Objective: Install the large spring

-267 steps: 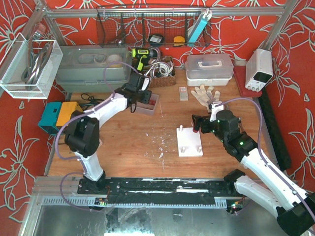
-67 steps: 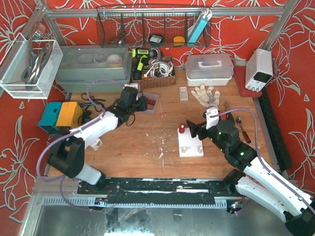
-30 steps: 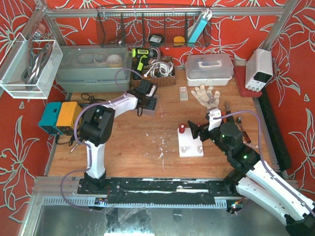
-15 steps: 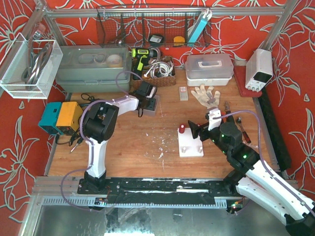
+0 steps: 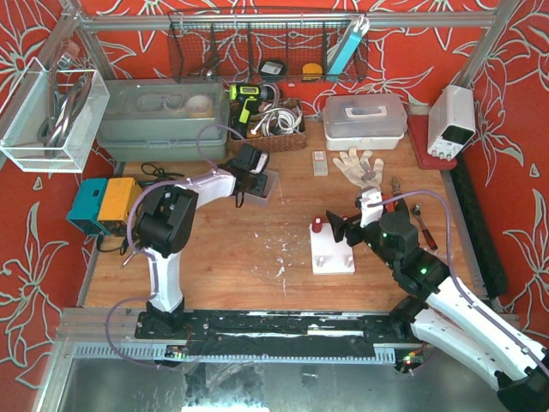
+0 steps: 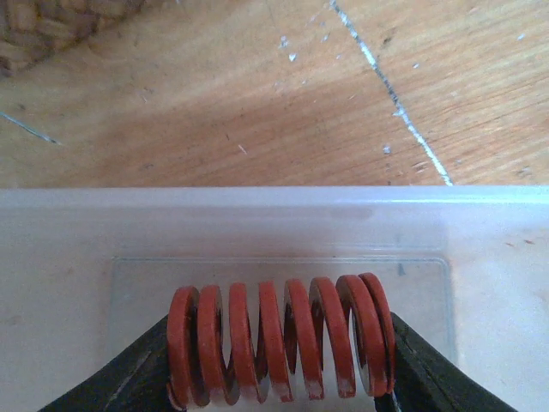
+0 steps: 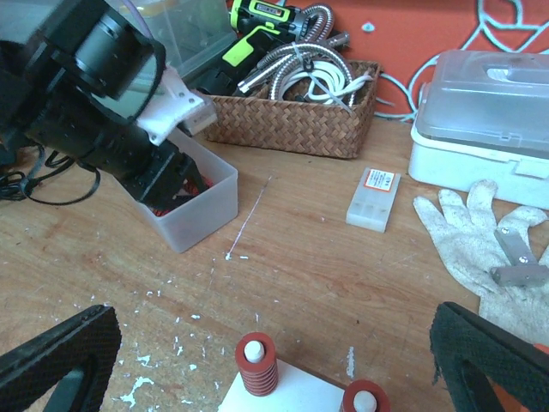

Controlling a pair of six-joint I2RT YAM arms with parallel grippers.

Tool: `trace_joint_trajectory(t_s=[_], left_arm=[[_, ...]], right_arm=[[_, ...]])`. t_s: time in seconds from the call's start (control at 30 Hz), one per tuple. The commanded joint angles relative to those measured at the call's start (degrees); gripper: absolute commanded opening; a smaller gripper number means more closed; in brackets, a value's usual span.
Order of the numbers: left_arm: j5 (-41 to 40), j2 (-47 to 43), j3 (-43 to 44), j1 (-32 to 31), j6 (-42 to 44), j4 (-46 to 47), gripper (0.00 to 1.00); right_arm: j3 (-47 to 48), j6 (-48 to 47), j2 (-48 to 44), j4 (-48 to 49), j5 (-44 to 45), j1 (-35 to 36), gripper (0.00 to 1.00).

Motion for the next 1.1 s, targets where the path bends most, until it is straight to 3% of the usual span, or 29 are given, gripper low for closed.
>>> trace_joint_trajectory(t_s=[0.0,0.27,0.5,0.67,0.77,0.93,1.07], left_arm=[[-0.8,-6.5,-0.2,0.3,3.0,0.7,0.21],[-1.2,-16.5,-6.3,-2.2,12.8,5.9,0.17],[-1.7,-31.6,-26.5,-12.4,36.4,30.3,0.07],[6.6,-40.4,-38.1,-17.7,54.5,42.3,0.08],[13.7,-44.9,-41.3,-18.6,61.3,43.9,0.06],[18.8,-47.8,-43.3,-19.3,68.3,42.6,0.03],[20.1,-48.6,-44.7,-20.1,71.8,43.8,0.02]], right_arm=[[-0.4,0.4,0.8,0.3,0.2,0.3,0.99],[3.0,2.5,5.2,-2.8,1.0,0.2,0.99],[13.4,7.8,12.0,-16.0,4.0,-0.6,0.99],[21.5,7.9,16.6,-24.4,-4.6,-3.7,0.98],[24.5,6.8,18.4,-27.4,-14.8,-6.5,0.89],[27.4,6.1,20.7,-28.5,-29.3,-8.1,0.57],[28.3,6.6,23.2,-25.9,-40.8,-7.5,0.52]])
